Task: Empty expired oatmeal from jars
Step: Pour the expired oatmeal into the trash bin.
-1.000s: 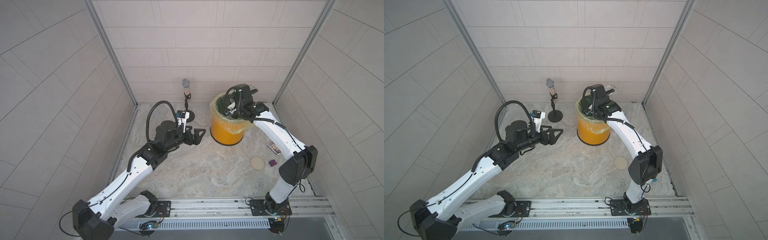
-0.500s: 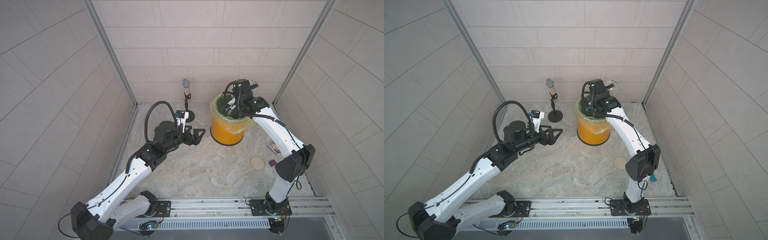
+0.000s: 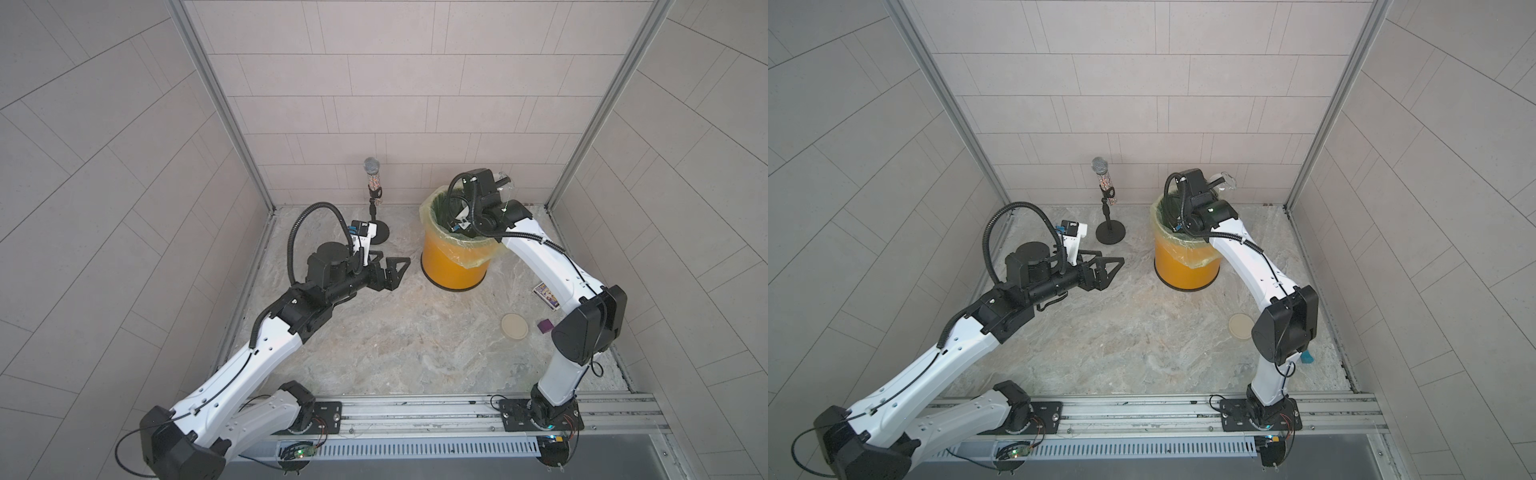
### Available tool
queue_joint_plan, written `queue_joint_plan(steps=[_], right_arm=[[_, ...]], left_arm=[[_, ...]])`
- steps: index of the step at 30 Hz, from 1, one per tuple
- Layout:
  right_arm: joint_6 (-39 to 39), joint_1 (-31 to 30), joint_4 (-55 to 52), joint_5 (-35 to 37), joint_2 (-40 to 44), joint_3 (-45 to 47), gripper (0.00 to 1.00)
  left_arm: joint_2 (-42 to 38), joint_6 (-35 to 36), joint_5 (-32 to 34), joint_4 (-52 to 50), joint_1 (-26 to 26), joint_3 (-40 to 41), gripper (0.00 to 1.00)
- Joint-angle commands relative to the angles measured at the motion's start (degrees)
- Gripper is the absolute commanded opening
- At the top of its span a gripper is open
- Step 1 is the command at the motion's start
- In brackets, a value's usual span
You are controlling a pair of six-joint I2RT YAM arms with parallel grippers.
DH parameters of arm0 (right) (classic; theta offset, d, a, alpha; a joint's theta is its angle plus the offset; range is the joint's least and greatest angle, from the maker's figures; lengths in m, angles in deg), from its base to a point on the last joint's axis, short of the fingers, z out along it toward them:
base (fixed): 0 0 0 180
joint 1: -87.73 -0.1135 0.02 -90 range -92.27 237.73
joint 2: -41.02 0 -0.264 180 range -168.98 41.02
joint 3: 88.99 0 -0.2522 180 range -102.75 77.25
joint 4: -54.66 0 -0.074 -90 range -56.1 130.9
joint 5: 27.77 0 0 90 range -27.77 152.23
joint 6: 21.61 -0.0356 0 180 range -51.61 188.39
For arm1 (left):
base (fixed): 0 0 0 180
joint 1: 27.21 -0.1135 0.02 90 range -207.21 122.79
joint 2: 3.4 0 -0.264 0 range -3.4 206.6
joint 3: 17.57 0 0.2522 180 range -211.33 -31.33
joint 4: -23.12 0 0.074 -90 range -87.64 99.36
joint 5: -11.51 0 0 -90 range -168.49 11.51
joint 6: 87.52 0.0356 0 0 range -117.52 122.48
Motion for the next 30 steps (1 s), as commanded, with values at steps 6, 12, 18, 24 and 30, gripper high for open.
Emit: queue_joint_plan(steps=[6, 12, 18, 24, 30], right_arm=[[14.33, -0.8, 4.03, 11.63, 0.58, 1.48, 0.0], [4.47, -4.4, -5.58, 15.1, -1.16, -4.17, 0.0], [5.68, -4.87, -9.39, 23.42, -5.01, -9.37, 0.0], [11.74, -5.15, -8.13, 23.47, -4.1, -8.48, 0.0], [3.14, -6.66, -17.42, 21.46, -10.28, -23.06, 0.0]], left_arm=[[-0.79, -0.33, -0.33, 2.97, -0.32, 1.41, 1.0], [-1.65, -0.37, -0.18, 4.33, -0.35, 3.22, 1.0], [-0.79, -0.26, -1.11, 4.76, -0.32, 2.76, 1.0], [-1.52, -0.35, -1.14, 5.12, -0.29, 3.15, 1.0], [-1.51, 0.54, -1.5, 3.11, -0.34, 1.99, 1.0]])
